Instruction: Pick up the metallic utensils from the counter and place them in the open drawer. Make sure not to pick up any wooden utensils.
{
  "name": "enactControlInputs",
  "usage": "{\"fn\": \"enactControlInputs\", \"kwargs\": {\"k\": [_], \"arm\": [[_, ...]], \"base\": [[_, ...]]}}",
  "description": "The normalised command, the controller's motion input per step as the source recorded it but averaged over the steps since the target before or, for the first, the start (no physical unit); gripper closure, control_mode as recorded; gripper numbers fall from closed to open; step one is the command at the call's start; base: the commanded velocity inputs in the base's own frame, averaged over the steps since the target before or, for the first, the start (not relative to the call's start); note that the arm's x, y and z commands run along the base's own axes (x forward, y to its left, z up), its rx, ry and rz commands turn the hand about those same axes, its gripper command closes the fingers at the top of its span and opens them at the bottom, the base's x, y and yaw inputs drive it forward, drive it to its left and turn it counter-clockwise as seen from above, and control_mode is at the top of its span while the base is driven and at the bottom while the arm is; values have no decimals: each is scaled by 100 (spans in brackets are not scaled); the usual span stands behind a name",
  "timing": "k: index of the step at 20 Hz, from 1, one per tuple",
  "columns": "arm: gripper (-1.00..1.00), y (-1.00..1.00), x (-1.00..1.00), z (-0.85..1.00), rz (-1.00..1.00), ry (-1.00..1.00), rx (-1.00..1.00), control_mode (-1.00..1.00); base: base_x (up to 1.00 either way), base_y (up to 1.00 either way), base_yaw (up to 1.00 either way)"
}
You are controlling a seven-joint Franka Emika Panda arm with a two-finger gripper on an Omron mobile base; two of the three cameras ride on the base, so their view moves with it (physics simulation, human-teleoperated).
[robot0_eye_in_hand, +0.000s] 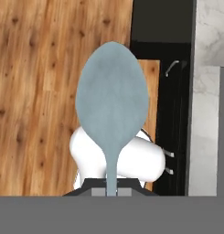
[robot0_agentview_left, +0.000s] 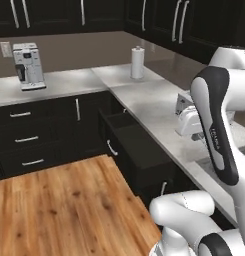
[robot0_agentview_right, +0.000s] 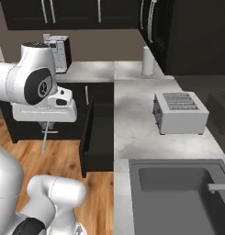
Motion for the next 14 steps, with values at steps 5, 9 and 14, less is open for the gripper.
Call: {"fn": "enactControlInputs", "kwargs": {"k": [5, 9, 14], "arm": [[100, 0, 0, 0, 0, 0, 0, 100], [100, 0, 0, 0, 0, 0, 0, 100], [100, 0, 0, 0, 0, 0, 0, 100]], "base": [[67, 0, 14], [73, 0, 9], [6, -8, 5]]}}
